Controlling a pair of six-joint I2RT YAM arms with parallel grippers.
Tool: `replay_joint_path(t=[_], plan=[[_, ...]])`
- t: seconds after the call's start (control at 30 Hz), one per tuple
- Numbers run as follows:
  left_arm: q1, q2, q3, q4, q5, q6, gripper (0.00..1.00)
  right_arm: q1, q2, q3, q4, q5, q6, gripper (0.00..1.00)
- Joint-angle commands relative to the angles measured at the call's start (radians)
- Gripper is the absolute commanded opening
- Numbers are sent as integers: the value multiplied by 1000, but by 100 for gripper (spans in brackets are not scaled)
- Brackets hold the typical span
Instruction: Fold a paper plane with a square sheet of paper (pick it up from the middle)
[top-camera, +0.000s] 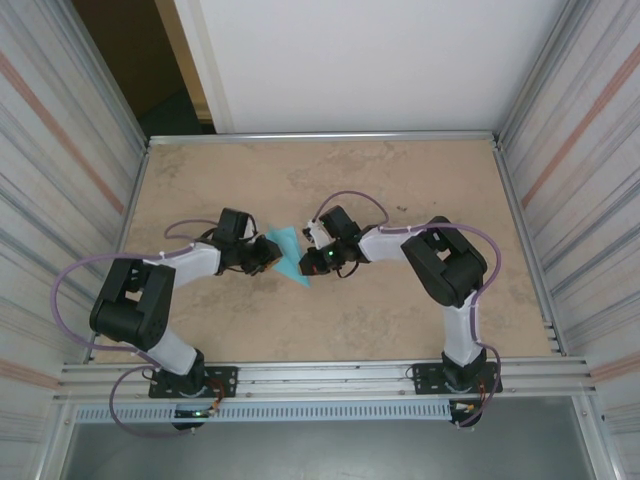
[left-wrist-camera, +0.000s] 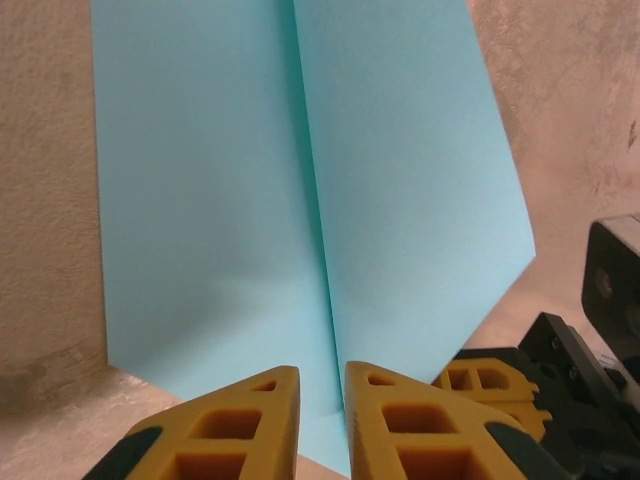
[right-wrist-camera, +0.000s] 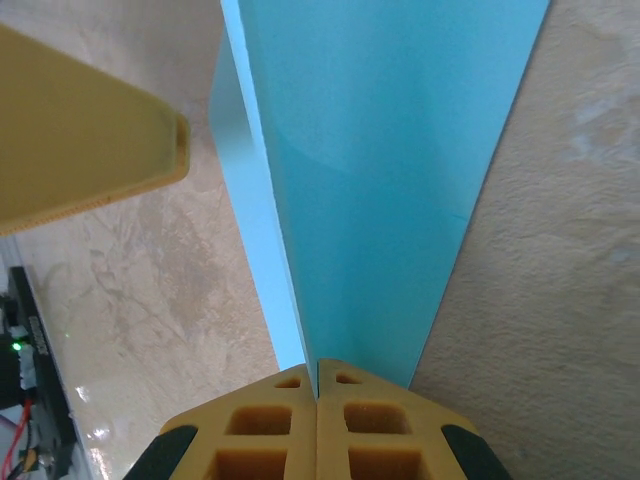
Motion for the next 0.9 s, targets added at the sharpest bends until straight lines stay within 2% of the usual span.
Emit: replay_joint_path(t=[0.0, 0.3, 0.87], plan=[[-1, -10, -14, 52, 47, 13, 22, -18, 27, 11, 22, -55, 54, 3], [-31, 69, 45, 60, 85, 44, 37, -31, 41, 3, 37, -88, 77, 3], [-35, 169, 102, 45, 75, 95, 38, -39, 51, -8, 48, -96, 88, 5]])
